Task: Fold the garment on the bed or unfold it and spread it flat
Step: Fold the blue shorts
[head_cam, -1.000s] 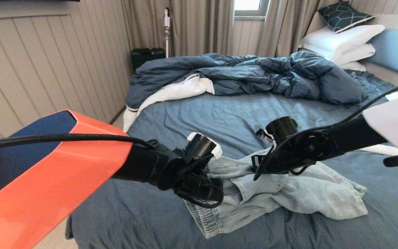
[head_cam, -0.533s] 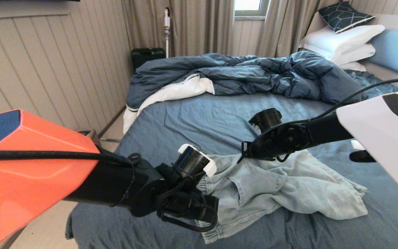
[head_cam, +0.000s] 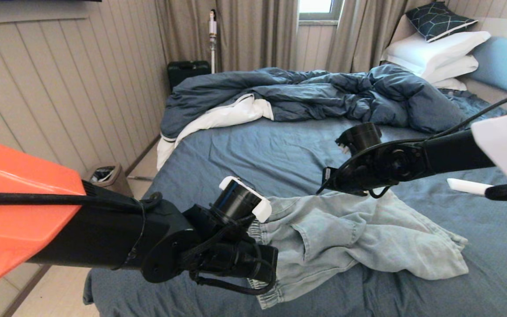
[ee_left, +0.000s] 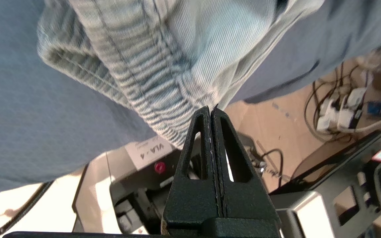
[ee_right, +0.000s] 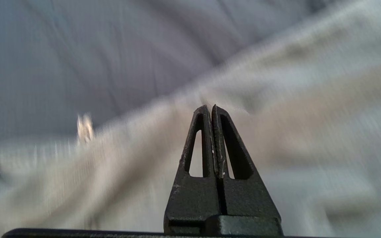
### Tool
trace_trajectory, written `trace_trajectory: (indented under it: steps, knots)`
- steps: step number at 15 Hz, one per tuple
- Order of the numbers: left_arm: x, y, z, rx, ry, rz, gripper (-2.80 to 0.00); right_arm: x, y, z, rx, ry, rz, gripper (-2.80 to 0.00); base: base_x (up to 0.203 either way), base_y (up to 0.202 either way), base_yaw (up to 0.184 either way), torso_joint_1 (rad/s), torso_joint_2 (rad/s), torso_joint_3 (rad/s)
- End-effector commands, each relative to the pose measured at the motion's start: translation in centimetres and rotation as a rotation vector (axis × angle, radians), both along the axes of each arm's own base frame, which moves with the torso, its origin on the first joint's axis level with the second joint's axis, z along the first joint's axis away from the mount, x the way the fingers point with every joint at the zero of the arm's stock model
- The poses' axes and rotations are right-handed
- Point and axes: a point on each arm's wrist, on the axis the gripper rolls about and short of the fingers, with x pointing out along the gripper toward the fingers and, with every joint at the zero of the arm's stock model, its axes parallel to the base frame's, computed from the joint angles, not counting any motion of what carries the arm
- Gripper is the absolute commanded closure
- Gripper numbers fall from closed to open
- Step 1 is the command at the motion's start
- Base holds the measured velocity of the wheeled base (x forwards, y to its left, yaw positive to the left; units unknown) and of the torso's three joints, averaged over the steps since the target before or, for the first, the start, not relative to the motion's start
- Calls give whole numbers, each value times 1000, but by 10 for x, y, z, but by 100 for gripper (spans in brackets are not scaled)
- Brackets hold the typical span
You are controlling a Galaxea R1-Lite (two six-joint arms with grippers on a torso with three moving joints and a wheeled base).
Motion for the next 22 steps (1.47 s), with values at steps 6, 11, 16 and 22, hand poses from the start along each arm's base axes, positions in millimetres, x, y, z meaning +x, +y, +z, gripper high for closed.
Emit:
trace_trajectory:
  steps: [6,11,16,22]
  knots:
    - [17,-21,12,-54,-41,2,0,-64,-15,-16,-41,108,23,0,0,0,0,0,0,0]
    - [58,-33,-17,-22,-27,62,0,-30,8,-58,-57,145,60,0,0,0,0,0,0,0]
    - [64,-30,-43,72,-36,105,0,-12,27,-52,-56,87,95,0,0,0,0,0,0,0]
    - [41,-16,-23,66,-50,86,0,36,38,-57,-111,34,52,0,0,0,0,0,0,0]
